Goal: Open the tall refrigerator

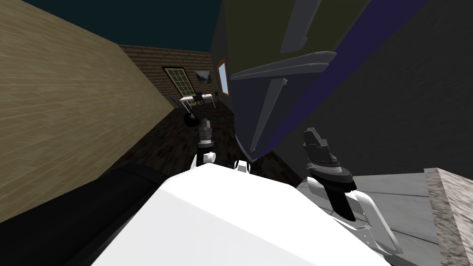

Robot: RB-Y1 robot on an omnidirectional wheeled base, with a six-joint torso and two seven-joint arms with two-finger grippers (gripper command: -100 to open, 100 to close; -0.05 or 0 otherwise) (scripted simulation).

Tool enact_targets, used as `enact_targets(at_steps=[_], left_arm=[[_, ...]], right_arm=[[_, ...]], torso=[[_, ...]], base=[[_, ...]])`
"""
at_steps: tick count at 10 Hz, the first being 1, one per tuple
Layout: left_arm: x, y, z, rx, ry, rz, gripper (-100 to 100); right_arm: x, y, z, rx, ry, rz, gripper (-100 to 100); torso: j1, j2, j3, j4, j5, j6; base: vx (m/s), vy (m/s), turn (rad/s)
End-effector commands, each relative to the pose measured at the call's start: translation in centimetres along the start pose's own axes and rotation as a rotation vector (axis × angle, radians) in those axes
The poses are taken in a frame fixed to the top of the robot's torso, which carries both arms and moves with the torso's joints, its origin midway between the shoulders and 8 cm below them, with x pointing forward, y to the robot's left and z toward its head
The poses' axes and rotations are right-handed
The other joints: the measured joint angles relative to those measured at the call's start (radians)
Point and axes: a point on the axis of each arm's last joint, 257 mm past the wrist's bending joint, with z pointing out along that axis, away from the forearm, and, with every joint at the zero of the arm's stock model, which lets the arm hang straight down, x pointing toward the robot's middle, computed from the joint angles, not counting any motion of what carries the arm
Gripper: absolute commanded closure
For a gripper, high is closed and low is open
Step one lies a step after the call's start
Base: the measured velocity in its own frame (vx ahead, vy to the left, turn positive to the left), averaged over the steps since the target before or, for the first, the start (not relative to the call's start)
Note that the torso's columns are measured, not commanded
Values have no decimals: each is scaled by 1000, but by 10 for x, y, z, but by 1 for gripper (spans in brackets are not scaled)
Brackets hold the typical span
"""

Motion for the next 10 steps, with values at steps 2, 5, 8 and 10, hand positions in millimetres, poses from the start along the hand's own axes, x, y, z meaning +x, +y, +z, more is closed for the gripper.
enact_targets(at_steps=[2, 5, 8, 10], left_arm=[[0, 0, 0, 0, 0, 0, 0], [0, 0, 0, 0, 0, 0, 0], [0, 0, 0, 0, 0, 0, 0], [0, 0, 0, 0, 0, 0, 0]], right_arm=[[-3, -8, -1, -42, 111, -252, -100], [-8, -17, -2, -77, 192, -451, -100], [-15, -28, -2, -113, 261, -636, -100], [-24, -39, -1, -149, 323, -808, -100]], torso=[[-1, 0, 0, 0, 0, 0], [-1, 0, 0, 0, 0, 0], [-1, 0, 0, 0, 0, 0], [-2, 0, 0, 0, 0, 0]], base=[[-4, 46, 58], [-3, 50, 54], [-3, 49, 90], [-4, 45, 101]])
